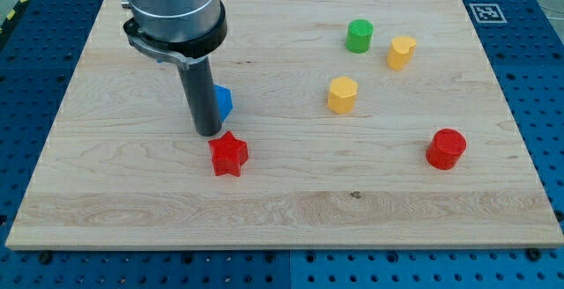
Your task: Place the blue cube vertically top of the red star
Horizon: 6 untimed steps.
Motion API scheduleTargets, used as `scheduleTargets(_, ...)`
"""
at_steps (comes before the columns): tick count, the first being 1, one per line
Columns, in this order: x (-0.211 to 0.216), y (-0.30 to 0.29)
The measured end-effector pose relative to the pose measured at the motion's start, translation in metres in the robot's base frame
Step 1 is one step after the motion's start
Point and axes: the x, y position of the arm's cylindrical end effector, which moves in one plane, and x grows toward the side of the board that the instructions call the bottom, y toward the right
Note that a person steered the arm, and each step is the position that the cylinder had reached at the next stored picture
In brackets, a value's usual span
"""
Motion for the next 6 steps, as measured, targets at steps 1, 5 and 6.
scheduleTargets(1, 0.000, 0.001)
scheduleTargets(5, -0.026, -0.024)
scheduleTargets(6, -0.037, -0.023)
